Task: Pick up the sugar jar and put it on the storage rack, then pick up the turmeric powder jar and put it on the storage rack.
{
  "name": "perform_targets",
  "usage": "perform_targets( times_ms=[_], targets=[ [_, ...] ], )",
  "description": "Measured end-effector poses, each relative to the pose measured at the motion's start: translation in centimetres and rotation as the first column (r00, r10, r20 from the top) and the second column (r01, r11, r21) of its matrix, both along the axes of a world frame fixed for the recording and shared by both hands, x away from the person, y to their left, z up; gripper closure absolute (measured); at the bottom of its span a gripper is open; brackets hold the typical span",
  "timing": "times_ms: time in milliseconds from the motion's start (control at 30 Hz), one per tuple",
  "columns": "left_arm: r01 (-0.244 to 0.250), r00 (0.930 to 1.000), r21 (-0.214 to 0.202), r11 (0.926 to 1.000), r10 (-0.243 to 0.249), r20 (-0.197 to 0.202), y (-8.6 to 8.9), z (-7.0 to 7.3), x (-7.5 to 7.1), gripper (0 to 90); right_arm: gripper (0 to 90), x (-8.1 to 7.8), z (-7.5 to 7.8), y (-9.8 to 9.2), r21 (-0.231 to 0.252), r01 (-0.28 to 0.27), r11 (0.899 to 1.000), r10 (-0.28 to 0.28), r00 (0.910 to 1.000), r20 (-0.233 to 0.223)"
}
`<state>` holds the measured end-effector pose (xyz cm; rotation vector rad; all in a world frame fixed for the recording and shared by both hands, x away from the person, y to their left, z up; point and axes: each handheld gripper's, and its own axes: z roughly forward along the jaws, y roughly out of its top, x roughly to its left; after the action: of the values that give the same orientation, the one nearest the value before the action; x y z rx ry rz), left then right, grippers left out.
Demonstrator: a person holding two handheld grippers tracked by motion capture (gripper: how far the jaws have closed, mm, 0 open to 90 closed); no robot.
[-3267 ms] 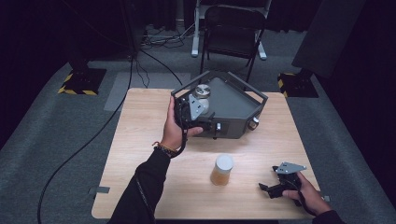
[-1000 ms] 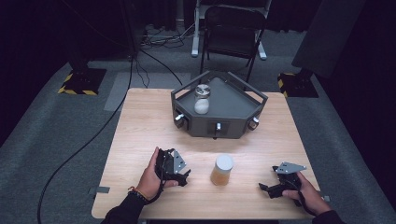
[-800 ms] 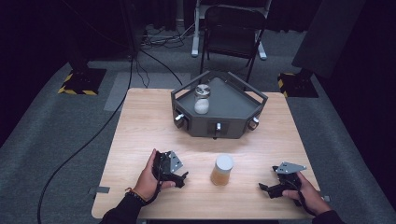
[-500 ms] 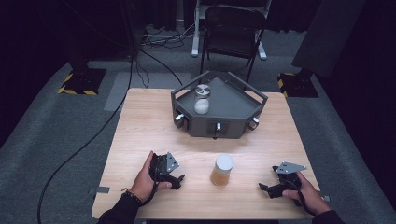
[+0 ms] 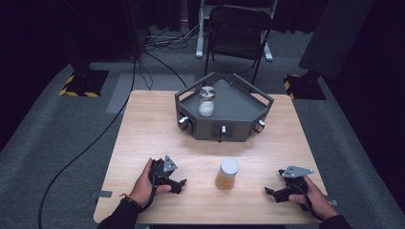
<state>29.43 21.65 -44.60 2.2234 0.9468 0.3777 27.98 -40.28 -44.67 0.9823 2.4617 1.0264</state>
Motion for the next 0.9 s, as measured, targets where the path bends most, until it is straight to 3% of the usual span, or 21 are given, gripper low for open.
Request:
perform_targets(
  times_ms=[900],
  targets=[
    [0.012,0.9999,-0.003,0.9999,-0.012,-0.007,0.3,0.02,0.65,0.0,0.0,-0.28,0.01,-0.02,-0.001,0.017,1.0,-0.017,0.9999,0.0]
  ],
)
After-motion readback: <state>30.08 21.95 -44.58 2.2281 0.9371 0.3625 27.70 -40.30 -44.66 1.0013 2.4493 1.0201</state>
